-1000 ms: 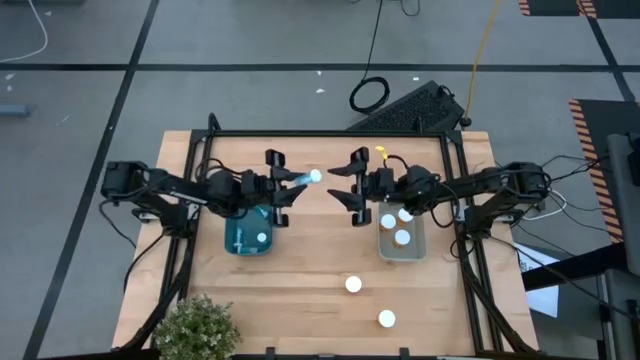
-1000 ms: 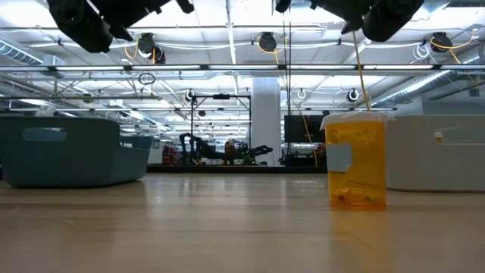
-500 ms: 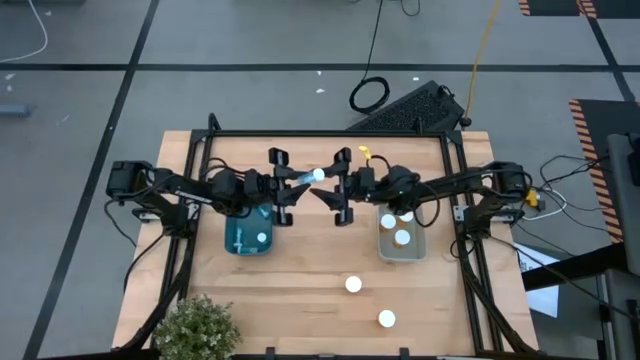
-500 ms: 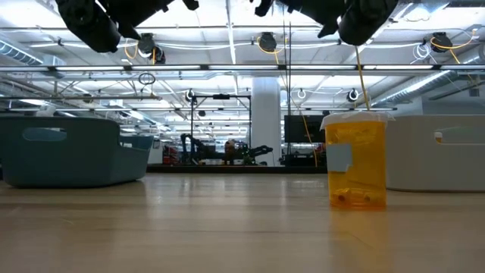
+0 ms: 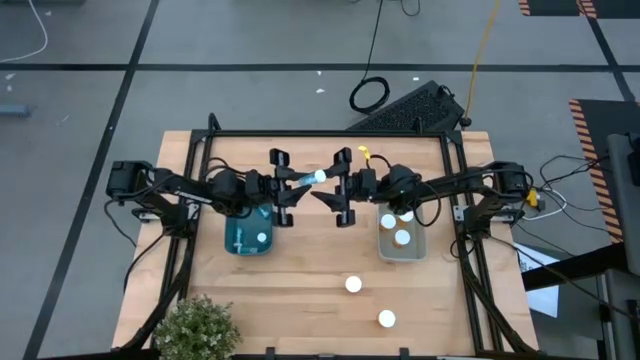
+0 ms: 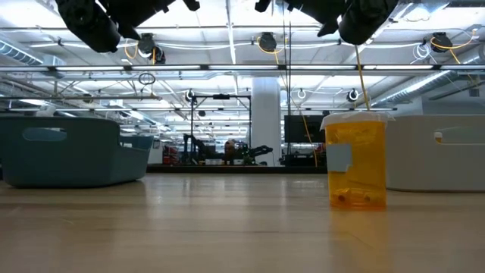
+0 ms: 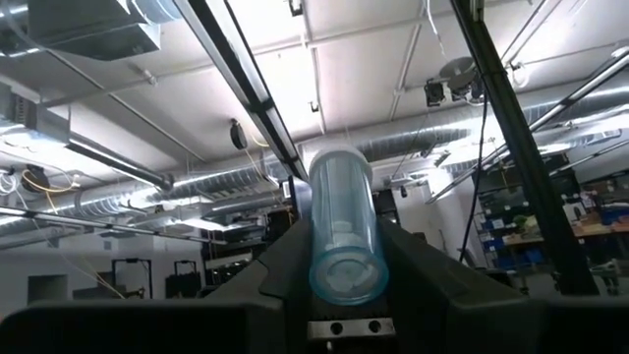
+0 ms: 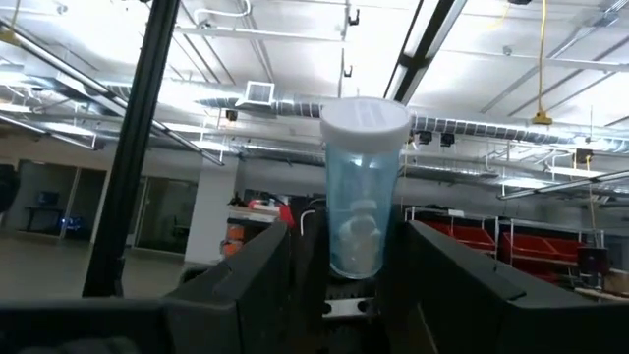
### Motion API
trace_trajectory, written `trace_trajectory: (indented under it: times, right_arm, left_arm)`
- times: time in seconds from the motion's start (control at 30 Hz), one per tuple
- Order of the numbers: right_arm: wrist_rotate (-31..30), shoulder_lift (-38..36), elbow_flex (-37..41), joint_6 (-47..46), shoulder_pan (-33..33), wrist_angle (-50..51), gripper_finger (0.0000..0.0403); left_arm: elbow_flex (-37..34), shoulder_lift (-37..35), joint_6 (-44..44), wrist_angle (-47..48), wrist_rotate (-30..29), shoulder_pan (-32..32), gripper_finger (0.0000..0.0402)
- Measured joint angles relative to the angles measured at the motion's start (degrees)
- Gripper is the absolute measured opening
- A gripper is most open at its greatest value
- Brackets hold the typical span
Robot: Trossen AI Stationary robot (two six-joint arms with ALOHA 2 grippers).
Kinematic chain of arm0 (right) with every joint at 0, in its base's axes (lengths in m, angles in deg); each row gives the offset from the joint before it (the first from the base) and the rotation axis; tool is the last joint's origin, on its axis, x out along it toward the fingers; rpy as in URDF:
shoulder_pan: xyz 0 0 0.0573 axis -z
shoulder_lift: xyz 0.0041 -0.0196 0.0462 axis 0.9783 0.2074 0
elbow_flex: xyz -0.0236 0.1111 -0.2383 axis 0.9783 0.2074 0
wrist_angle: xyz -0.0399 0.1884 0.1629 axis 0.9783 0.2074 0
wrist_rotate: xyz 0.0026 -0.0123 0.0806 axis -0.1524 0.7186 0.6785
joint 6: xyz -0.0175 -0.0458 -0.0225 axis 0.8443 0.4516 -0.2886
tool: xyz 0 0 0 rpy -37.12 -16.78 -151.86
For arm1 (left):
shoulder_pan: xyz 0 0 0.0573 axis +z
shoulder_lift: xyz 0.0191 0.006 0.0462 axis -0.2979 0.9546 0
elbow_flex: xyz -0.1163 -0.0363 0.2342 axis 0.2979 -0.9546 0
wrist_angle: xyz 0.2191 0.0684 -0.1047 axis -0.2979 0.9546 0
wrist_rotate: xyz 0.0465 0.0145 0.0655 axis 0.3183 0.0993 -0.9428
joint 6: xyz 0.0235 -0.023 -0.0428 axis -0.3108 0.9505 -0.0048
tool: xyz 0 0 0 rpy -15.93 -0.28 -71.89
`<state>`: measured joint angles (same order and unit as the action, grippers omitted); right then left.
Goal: Pick and place medicine bottles into bin by pill shape (circle, oval)
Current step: Adjust the blue pill bottle
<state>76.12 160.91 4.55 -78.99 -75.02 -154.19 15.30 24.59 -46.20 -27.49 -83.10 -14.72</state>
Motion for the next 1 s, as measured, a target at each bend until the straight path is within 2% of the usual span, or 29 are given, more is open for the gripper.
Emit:
trace_trajectory:
  times: [0.23,0.63,1.0]
  right_arm:
    - [0.1,0.0,0.0,0.5,-0.1,0.3,0.0196]
    - [-0.1,0.0,0.1,4.2,-1.5,-0.4,0.0196]
    - [2.1,0.0,0.1,7.4,-2.8,-2.7,0.0196]
  left_arm:
    - [0.0,-1.9,0.9,4.2,0.2,0.0,0.0108]
    - [0.0,-2.0,1.9,4.4,2.0,-0.1,0.0108]
    - [-0.1,-1.9,2.5,5.4,6.6,0.1,0.0108]
